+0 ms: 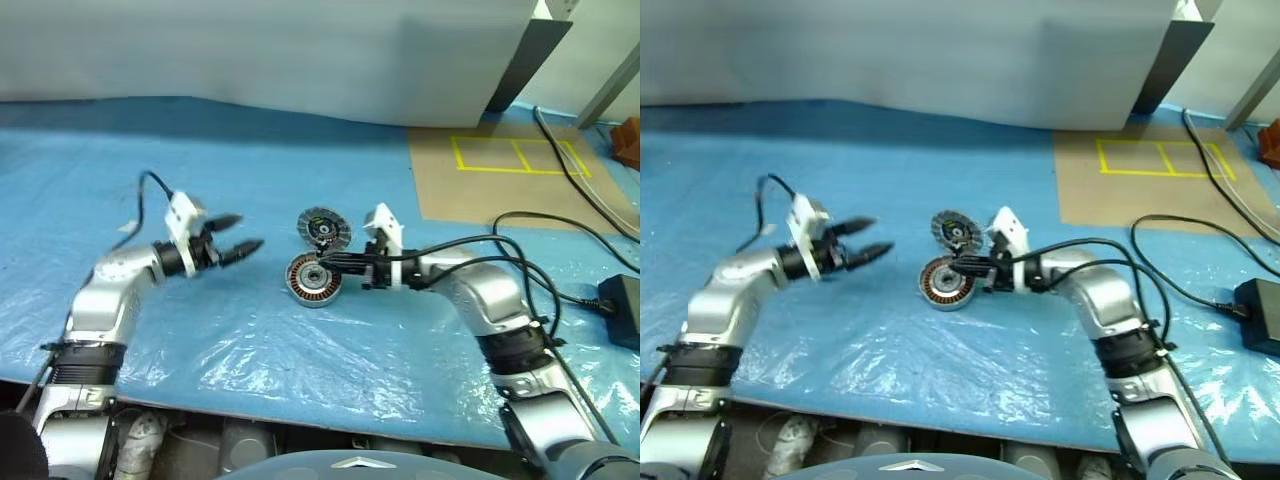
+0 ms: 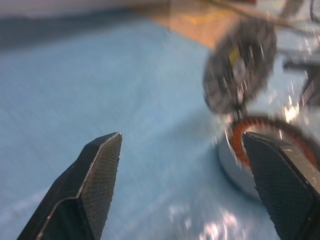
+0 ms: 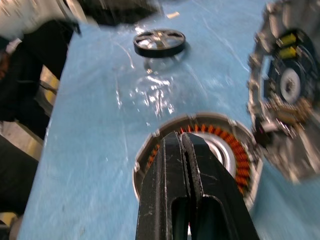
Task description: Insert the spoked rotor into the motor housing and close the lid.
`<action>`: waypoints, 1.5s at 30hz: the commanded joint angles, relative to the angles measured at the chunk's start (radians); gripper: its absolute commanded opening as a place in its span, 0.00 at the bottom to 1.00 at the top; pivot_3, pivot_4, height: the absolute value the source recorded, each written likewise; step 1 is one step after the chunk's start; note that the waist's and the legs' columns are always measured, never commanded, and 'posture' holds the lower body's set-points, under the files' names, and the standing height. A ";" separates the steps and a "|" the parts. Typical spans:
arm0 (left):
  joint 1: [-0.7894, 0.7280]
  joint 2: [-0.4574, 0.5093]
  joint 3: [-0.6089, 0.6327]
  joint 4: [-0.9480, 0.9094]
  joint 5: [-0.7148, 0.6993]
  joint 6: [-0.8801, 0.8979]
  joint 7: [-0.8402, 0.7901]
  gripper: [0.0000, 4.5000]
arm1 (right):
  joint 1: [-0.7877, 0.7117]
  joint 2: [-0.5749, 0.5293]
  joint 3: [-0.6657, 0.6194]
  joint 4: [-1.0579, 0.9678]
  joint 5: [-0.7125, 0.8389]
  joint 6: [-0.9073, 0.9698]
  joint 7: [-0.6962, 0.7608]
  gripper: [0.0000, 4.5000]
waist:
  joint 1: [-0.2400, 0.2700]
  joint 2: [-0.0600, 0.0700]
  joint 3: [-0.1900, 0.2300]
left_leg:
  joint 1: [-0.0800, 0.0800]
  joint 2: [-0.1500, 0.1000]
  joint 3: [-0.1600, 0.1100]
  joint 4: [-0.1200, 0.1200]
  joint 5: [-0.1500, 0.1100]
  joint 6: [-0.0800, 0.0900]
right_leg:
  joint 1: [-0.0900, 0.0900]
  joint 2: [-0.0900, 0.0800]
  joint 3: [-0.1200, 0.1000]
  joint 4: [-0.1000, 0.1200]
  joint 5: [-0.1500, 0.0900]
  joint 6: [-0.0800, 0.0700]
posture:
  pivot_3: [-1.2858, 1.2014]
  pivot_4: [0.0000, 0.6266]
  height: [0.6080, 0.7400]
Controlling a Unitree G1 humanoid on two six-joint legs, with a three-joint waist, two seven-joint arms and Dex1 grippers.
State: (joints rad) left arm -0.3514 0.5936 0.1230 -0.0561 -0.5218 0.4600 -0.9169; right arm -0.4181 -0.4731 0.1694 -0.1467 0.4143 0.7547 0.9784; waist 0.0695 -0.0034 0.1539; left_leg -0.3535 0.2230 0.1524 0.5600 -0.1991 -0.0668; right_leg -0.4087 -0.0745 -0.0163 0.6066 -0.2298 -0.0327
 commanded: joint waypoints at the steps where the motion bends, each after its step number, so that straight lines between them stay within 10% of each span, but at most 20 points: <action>1: 0.005 0.046 0.024 -0.167 -0.037 0.090 0.046 0.90 | 0.049 -0.044 -0.023 -0.082 0.018 0.010 -0.009 0.01 | -0.002 0.000 0.000 | 0.000 0.000 0.000 -0.001 0.000 0.000 | 0.000 0.000 0.000 0.000 0.000 0.000 | 0.52 0.24 1.00; 12: -0.212 0.220 -0.202 0.198 0.434 -0.055 0.137 0.90 | 0.105 -0.021 0.050 0.009 -0.082 -0.070 -0.092 0.01 | -0.002 0.000 0.001 | 0.002 0.000 0.000 0.000 0.000 -0.001 | 0.000 0.000 0.000 0.000 -0.001 -0.001 | 0.52 0.24 1.00; 23: -0.359 0.392 -0.264 0.535 0.427 -0.609 -0.496 0.90 | 0.137 -0.007 0.046 0.023 -0.080 -0.085 -0.114 0.01 | 0.009 -0.002 0.002 | -0.012 0.001 -0.003 0.000 0.000 -0.001 | -0.012 0.001 -0.003 0.003 0.002 0.003 | 0.52 0.24 1.00; 31: -0.651 0.304 -0.349 0.947 0.584 -0.812 -0.558 0.90 | 0.136 -0.003 0.040 0.041 -0.088 -0.101 -0.127 0.01 | 0.024 -0.002 0.002 | -0.011 0.000 -0.002 0.005 0.000 -0.002 | -0.011 -0.001 -0.003 0.005 0.001 0.001 | 0.52 0.24 1.00; 45: -0.722 0.226 -0.456 1.190 0.784 -1.035 -0.535 0.90 | 0.199 -0.035 -0.043 -0.102 -0.022 -0.093 -0.134 0.01 | 0.030 -0.003 0.002 | -0.012 0.001 -0.004 0.004 0.000 -0.002 | -0.012 0.000 -0.004 0.009 0.002 0.003 | 0.52 0.24 1.00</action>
State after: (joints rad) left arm -1.0445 0.8066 -0.3416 1.1238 0.2573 -0.5563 -1.4567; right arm -0.2161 -0.4901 0.1864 -0.1641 0.3474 0.6635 0.8319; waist 0.0991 -0.0063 0.1560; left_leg -0.3652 0.2237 0.1488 0.5644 -0.1995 -0.0686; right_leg -0.4202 -0.0749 -0.0205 0.6153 -0.2276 -0.0294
